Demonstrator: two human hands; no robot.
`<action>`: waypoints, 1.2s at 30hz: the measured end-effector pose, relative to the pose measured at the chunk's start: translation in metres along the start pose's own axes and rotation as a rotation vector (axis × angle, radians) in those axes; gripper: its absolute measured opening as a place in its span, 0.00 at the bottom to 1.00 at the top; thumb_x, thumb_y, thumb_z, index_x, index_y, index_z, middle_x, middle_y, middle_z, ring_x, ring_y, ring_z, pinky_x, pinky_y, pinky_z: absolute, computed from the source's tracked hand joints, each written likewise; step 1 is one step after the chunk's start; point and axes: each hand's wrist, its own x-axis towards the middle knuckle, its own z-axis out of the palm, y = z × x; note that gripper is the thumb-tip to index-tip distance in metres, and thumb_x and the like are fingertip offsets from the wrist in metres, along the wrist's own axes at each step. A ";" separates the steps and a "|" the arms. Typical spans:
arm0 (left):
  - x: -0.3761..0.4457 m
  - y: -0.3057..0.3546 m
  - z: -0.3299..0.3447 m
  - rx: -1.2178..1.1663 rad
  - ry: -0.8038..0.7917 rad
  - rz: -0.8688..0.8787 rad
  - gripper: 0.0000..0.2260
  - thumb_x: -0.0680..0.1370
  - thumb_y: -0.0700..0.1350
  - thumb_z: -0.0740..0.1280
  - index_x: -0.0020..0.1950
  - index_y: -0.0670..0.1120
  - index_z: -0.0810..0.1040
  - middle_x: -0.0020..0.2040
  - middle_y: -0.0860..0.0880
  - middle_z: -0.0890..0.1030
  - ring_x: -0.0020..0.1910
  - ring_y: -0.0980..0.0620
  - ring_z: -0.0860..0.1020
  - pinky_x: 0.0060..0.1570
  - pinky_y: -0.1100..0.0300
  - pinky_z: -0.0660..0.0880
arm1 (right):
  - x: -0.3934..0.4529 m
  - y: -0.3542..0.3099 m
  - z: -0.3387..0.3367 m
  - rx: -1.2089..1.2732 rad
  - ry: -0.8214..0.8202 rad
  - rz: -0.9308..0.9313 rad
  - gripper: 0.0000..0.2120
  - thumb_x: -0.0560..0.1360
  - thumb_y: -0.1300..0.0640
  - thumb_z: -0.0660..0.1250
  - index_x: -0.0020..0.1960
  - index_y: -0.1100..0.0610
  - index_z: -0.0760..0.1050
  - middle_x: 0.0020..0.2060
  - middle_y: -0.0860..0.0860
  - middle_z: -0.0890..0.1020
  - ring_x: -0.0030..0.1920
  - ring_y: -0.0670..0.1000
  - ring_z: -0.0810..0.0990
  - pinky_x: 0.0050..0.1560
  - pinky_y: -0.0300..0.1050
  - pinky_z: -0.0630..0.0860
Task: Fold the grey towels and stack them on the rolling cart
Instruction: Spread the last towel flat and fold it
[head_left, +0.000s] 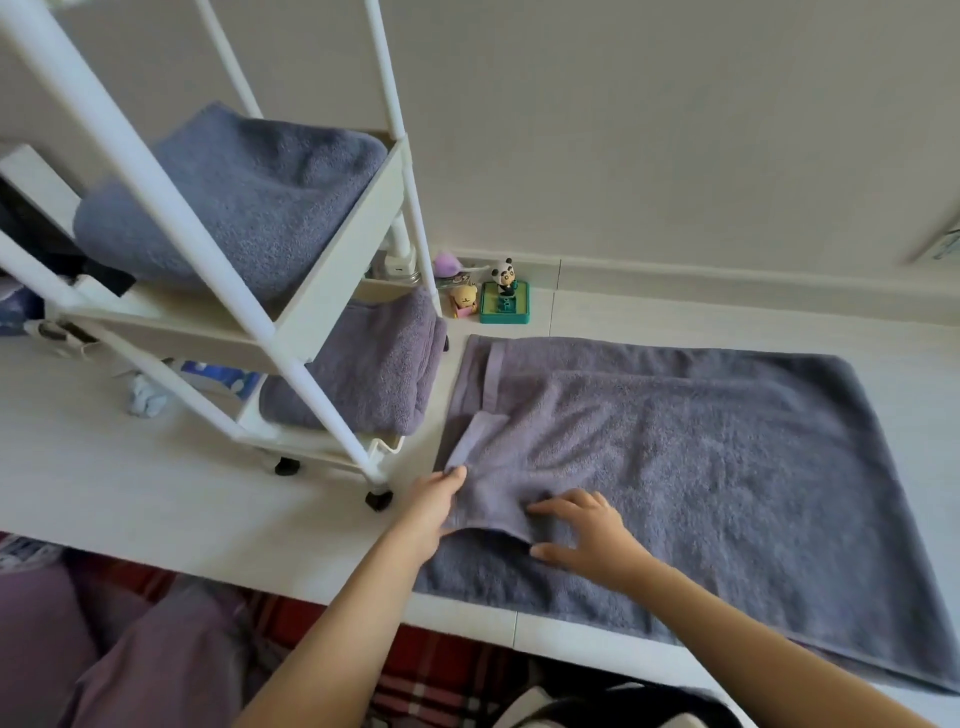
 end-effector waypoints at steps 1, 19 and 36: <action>-0.005 0.002 0.003 -0.074 -0.023 0.010 0.07 0.79 0.47 0.64 0.50 0.43 0.77 0.45 0.45 0.80 0.42 0.49 0.80 0.41 0.53 0.81 | -0.006 0.008 0.004 0.002 0.031 0.002 0.25 0.70 0.40 0.69 0.66 0.41 0.70 0.63 0.46 0.70 0.64 0.50 0.64 0.67 0.45 0.58; -0.031 0.058 0.020 -0.047 -0.077 0.472 0.11 0.80 0.47 0.64 0.40 0.45 0.77 0.27 0.53 0.73 0.24 0.57 0.69 0.23 0.64 0.64 | -0.063 0.039 -0.015 0.018 0.438 -0.026 0.27 0.67 0.32 0.62 0.53 0.51 0.78 0.50 0.47 0.80 0.53 0.49 0.75 0.53 0.45 0.67; -0.002 0.027 0.004 0.019 0.111 0.288 0.11 0.79 0.48 0.64 0.52 0.41 0.78 0.44 0.44 0.78 0.32 0.53 0.75 0.33 0.59 0.74 | -0.059 0.053 -0.008 0.286 0.461 0.230 0.08 0.70 0.53 0.74 0.46 0.54 0.84 0.44 0.47 0.84 0.47 0.47 0.80 0.46 0.35 0.70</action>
